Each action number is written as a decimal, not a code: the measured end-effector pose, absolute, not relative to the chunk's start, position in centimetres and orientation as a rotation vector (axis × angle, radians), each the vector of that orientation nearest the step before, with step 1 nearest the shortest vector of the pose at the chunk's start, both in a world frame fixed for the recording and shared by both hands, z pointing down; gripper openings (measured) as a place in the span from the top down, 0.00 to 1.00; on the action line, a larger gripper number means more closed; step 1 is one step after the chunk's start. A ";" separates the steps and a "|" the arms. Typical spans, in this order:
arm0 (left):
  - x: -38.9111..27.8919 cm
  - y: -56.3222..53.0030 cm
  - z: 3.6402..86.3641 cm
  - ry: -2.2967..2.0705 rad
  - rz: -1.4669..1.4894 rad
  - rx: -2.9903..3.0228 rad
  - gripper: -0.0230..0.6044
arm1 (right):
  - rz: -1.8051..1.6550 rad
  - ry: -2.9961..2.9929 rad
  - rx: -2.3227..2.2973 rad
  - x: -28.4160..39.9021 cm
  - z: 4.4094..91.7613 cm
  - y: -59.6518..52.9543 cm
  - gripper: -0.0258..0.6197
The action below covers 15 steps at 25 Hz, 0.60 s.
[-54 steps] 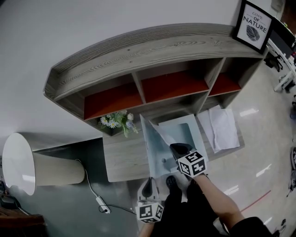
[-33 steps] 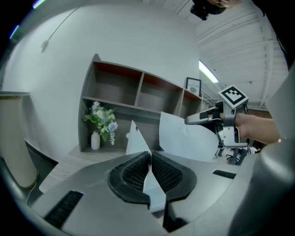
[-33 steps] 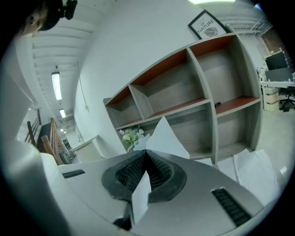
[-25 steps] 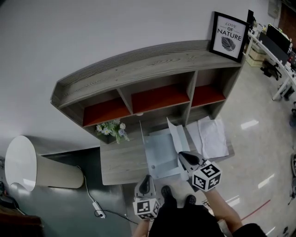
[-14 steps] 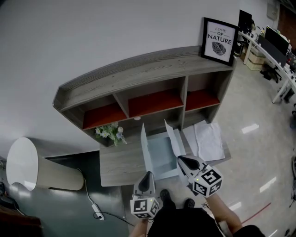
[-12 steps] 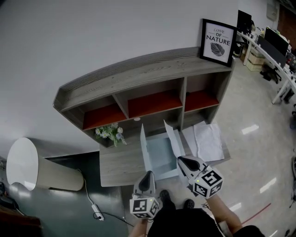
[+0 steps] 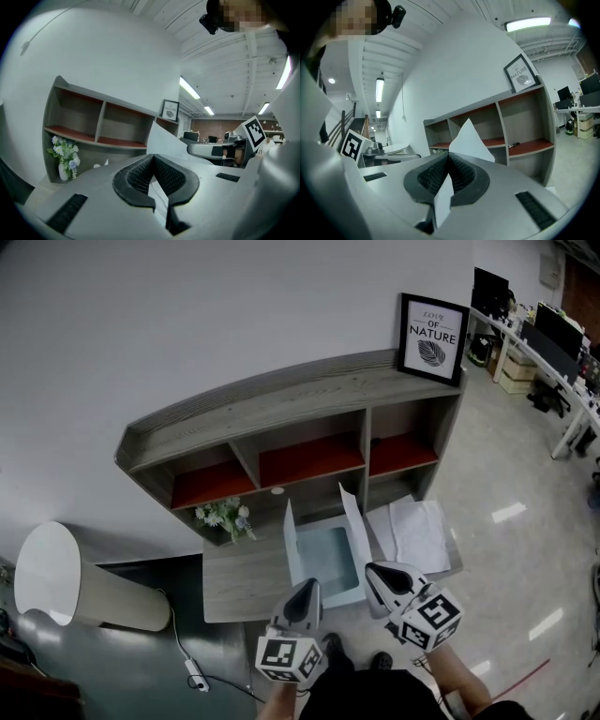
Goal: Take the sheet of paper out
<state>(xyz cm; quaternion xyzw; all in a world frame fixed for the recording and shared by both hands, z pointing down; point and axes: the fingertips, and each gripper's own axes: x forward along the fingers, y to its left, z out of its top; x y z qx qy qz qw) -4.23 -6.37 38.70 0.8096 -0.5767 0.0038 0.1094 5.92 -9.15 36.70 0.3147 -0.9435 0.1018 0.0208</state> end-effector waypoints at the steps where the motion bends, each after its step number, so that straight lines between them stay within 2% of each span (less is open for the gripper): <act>1: -4.1 -6.4 38.2 -1.690 0.008 2.390 0.94 | 0.304 -2.930 0.977 6.1 36.3 -9.1 0.94; 15: -3.2 -6.6 34.3 -1.647 -0.010 2.477 0.94 | 0.203 -2.953 1.003 7.5 33.3 -8.7 0.94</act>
